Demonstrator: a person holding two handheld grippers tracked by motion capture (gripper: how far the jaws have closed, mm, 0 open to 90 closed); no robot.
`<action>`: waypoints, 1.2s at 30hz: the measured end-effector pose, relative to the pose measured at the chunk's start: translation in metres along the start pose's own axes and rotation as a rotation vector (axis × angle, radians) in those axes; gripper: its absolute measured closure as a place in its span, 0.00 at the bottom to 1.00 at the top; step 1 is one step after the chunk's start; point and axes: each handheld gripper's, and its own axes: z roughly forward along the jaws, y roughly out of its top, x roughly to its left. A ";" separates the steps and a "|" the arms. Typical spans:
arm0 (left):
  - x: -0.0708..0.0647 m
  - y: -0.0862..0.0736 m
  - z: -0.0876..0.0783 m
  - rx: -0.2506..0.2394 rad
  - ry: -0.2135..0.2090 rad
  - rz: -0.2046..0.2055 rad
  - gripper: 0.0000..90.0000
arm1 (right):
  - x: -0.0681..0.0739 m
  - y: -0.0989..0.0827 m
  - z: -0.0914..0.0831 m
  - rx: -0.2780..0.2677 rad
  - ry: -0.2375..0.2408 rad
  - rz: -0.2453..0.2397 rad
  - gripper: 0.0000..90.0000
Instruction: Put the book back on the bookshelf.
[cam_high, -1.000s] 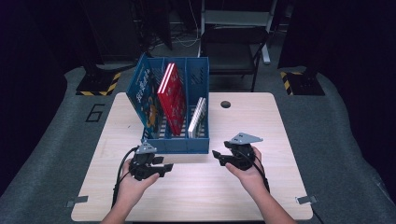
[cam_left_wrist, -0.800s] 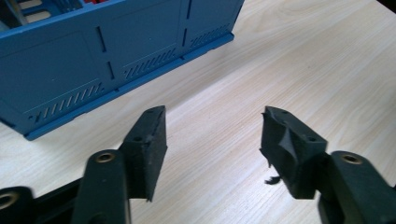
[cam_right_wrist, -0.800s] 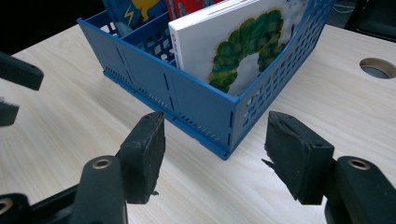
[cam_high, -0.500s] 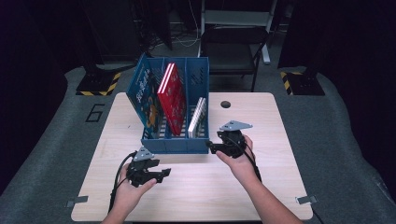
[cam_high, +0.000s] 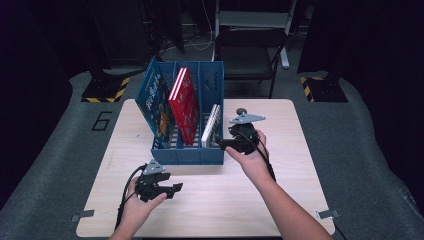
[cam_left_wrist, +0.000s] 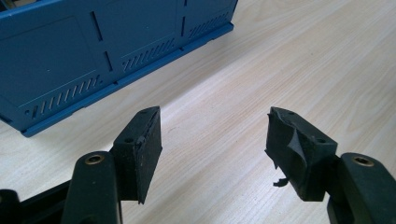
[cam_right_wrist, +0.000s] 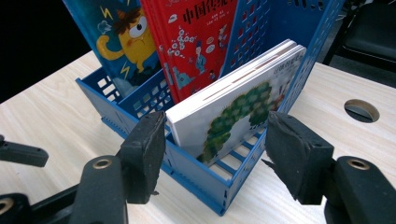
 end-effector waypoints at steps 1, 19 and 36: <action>0.000 -0.001 0.000 0.001 -0.003 -0.002 0.40 | 0.000 0.001 0.002 0.002 -0.003 -0.006 0.42; 0.005 -0.008 0.004 -0.002 0.016 0.002 0.40 | -0.004 0.004 0.059 0.064 -0.035 0.030 0.39; 0.011 -0.018 -0.007 0.002 0.040 -0.045 0.40 | 0.009 0.024 0.089 0.100 -0.112 0.065 0.30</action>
